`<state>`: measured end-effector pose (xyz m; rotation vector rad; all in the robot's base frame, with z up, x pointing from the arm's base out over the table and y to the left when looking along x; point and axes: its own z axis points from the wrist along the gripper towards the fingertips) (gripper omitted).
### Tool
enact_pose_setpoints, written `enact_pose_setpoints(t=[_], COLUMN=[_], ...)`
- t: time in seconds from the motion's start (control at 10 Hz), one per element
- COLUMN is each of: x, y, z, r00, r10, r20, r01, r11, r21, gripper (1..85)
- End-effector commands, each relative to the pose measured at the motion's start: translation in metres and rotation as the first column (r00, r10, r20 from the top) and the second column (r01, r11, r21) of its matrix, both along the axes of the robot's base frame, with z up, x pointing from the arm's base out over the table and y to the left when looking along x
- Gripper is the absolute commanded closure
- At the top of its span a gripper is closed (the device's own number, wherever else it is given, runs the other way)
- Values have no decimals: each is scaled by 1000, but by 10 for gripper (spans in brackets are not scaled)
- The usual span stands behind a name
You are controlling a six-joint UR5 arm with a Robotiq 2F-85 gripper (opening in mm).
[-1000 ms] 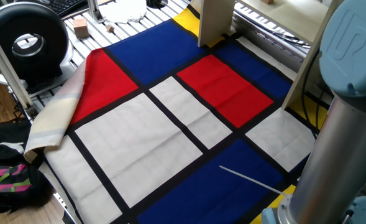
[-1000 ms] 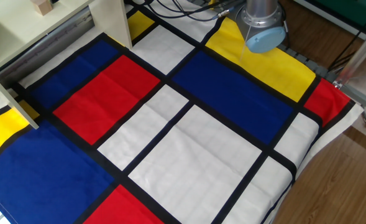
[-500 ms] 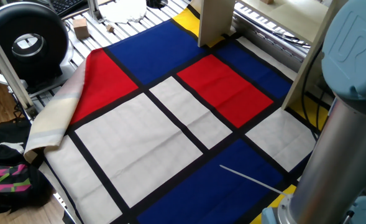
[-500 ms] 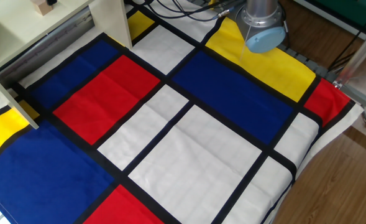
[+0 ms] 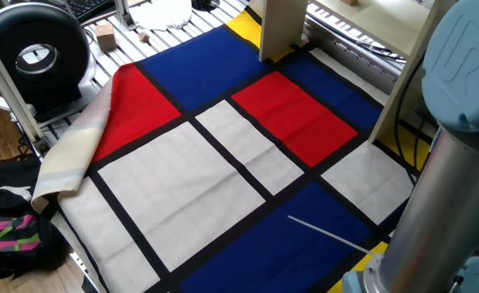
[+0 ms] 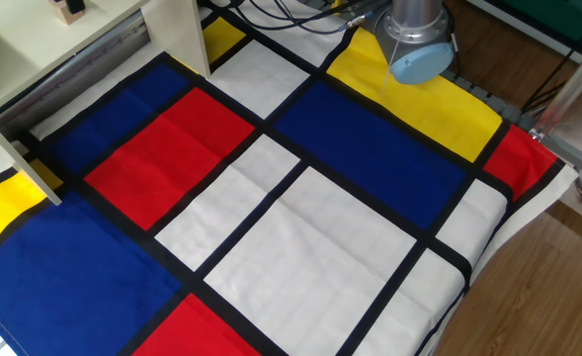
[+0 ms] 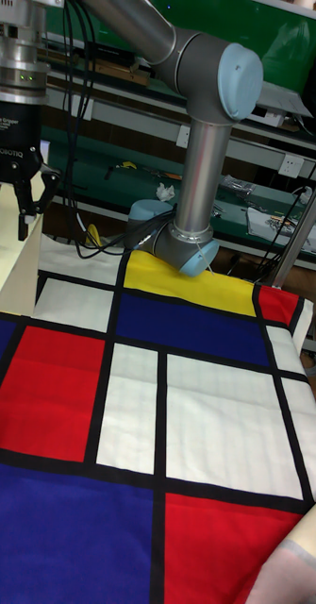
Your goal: Take the object down from the shelf
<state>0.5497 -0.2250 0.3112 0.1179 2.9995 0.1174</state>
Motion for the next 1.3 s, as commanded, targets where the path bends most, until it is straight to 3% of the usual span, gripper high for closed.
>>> enact_pose_setpoints(t=[0.0, 0.3, 0.5, 0.7, 1.2], x=[2, 0, 0, 4, -12], y=[5, 5, 5, 6, -10], z=[2, 2, 2, 2, -1], r00=[1000, 1000, 1000, 1000, 998], r10=[1, 6, -8, -3, -50], r20=[9, 3, 2, 16, -45], r01=[-1, -6, 8, 2, 49], r11=[1000, 1000, 1000, 1000, 998], r21=[20, 21, 20, 25, -32], gripper=[453, 453, 533, 540, 540])
